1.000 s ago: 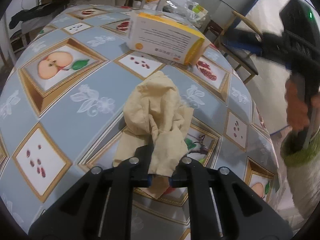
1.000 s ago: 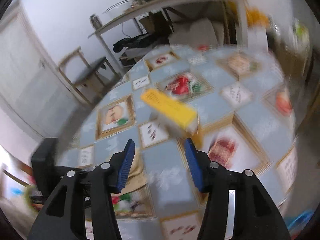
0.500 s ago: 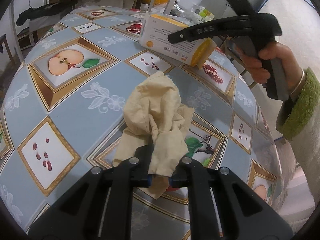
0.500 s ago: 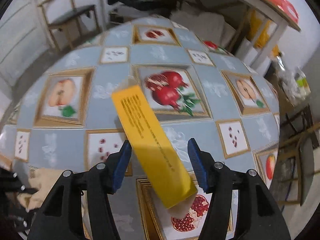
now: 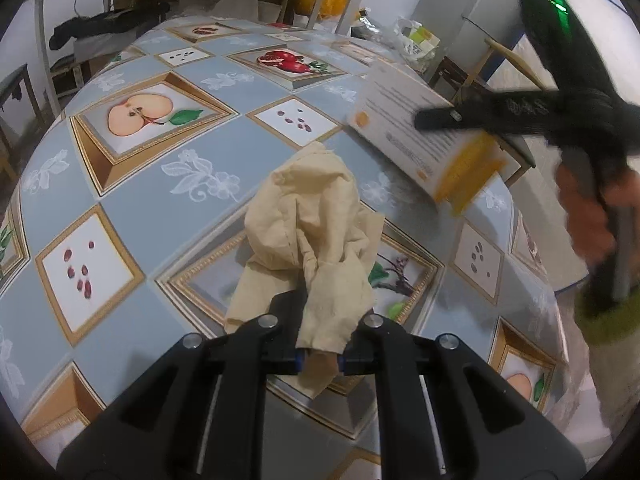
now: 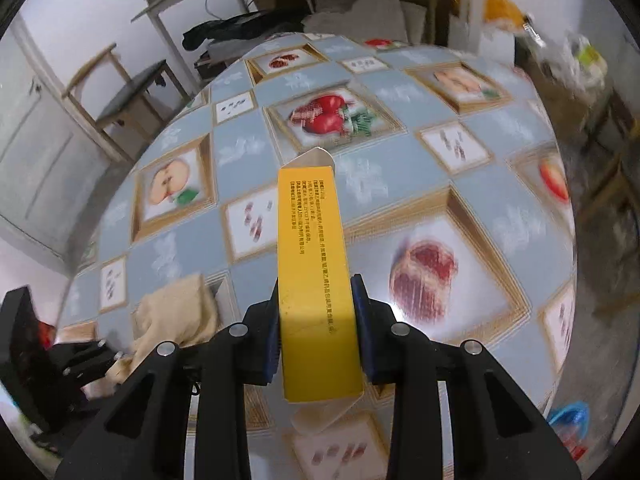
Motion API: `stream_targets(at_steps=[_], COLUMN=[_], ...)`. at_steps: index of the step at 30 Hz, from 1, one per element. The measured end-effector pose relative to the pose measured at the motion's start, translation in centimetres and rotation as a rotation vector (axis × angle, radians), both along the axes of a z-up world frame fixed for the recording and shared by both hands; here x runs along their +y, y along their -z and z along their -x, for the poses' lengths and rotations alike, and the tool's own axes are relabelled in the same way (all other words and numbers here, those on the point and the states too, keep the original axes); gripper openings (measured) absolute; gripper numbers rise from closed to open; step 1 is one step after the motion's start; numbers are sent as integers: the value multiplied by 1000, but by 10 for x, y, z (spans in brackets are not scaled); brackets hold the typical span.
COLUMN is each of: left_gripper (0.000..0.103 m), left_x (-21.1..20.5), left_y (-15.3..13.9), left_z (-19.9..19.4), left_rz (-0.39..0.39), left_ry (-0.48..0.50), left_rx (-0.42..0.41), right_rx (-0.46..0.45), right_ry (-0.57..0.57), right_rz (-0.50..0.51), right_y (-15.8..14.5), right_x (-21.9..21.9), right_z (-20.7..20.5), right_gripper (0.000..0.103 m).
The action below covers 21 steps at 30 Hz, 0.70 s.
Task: Collect trash
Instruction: 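Grasp the brown paper with the left tool while the right tool grasps the yellow box, then lift and carry the brown paper and yellow box with both tools toward the wastebasket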
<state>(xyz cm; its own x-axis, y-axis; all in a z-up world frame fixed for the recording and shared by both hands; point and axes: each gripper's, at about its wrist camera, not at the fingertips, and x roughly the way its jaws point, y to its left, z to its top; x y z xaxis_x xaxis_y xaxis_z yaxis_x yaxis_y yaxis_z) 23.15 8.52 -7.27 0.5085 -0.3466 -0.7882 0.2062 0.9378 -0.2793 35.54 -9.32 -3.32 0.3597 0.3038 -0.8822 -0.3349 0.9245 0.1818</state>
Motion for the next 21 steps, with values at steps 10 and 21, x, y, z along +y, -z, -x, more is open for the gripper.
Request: stream_targets(at_steps=[10, 21], left_gripper=[10, 10], left_x=[-22, -39], left_y=[-2, -2], left_z=[29, 62], left_rz=[-44, -29], left_ry=[20, 41], left_rx=[-17, -12], right_rx=[-9, 33], right_ry=[52, 83], right_rz=[-8, -80], right_y=[0, 1], right_x=[-28, -42], right_z=[82, 132], right_gripper=[31, 31])
